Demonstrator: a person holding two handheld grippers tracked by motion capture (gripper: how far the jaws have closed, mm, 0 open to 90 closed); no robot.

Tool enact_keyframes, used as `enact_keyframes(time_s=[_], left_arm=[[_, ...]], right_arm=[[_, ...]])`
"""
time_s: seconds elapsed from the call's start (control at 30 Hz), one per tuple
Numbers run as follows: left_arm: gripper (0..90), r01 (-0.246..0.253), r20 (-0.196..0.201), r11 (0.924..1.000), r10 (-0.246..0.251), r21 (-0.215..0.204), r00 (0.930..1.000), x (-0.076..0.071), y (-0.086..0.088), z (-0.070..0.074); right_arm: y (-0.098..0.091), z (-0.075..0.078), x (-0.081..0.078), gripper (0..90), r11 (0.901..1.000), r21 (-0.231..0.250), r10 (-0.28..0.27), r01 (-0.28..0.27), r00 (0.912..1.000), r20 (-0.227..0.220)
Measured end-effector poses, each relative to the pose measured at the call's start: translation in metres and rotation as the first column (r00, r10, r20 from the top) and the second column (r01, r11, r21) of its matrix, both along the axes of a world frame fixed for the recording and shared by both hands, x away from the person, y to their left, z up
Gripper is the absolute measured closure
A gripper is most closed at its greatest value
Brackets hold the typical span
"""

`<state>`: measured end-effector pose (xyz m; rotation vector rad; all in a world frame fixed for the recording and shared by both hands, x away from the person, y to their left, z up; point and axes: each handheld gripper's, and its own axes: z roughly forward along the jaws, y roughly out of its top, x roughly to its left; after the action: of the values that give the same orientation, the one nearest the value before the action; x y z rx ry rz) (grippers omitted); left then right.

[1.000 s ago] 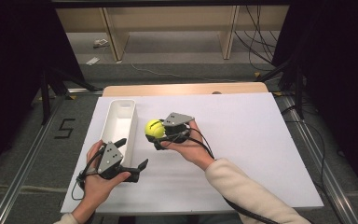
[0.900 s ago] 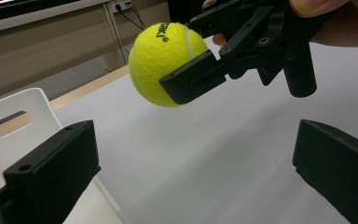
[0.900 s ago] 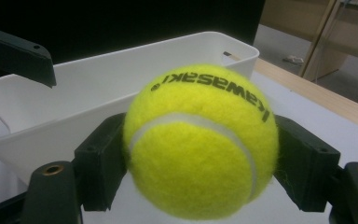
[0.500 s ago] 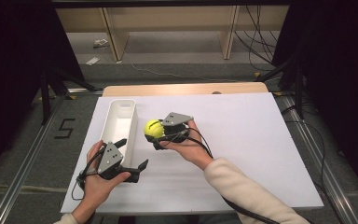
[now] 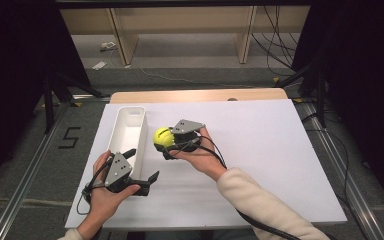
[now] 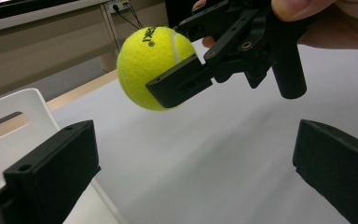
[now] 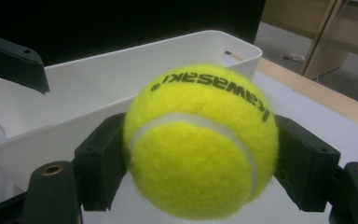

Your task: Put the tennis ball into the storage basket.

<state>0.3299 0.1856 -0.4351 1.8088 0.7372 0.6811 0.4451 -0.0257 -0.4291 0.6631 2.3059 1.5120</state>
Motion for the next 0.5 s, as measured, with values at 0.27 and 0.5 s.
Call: enact_keyframes(time_s=[0.27,0.5], left_arm=[[0.0,0.001,0.000,1.0000,-0.001,0.000,1.0000,0.0001,-0.0002,0.0000],[0.0,0.003,0.001,1.0000,-0.003,0.001,1.0000,0.0000,-0.0003,-0.0001]], right_arm=[[0.0021,0.0027,0.0020,26.1,1.0000,0.002,-0.003,0.003,1.0000,0.003],[0.0040,0.0048,0.0033,26.1,1.0000,0.004,-0.005,0.005,1.0000,0.001]])
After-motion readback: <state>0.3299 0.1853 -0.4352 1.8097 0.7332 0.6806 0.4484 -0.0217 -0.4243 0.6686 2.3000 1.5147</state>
